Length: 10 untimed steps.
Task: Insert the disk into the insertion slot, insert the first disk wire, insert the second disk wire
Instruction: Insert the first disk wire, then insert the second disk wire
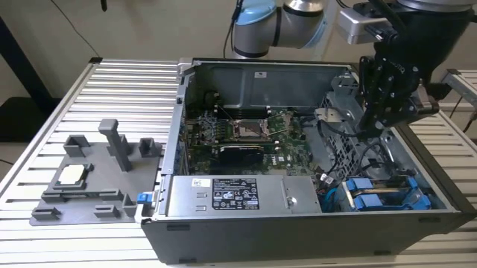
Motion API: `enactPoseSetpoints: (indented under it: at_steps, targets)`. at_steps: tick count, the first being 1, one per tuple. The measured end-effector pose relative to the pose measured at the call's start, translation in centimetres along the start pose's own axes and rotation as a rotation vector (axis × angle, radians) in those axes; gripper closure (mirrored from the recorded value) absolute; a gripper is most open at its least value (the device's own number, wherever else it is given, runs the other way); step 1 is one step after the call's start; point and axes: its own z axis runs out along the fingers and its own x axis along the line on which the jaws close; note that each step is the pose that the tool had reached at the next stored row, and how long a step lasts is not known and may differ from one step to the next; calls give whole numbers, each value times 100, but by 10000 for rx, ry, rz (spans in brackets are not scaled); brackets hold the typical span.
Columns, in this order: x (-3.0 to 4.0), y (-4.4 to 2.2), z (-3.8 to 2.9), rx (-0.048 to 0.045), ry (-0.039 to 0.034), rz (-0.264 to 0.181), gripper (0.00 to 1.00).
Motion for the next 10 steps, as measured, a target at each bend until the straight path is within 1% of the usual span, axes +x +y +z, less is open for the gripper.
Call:
enactPoseSetpoints:
  at_steps: [2, 4, 5, 7, 10]
  targets:
    - [-4, 23, -2, 0, 87, -66, 73]
    - [-6, 44, -4, -2, 219, -149, 73]
    - [-7, 56, -4, -3, 297, -199, 73]
    - [-10, 77, -5, -4, 419, -279, 73]
    - [-20, 112, -2, -3, 550, -374, 73]
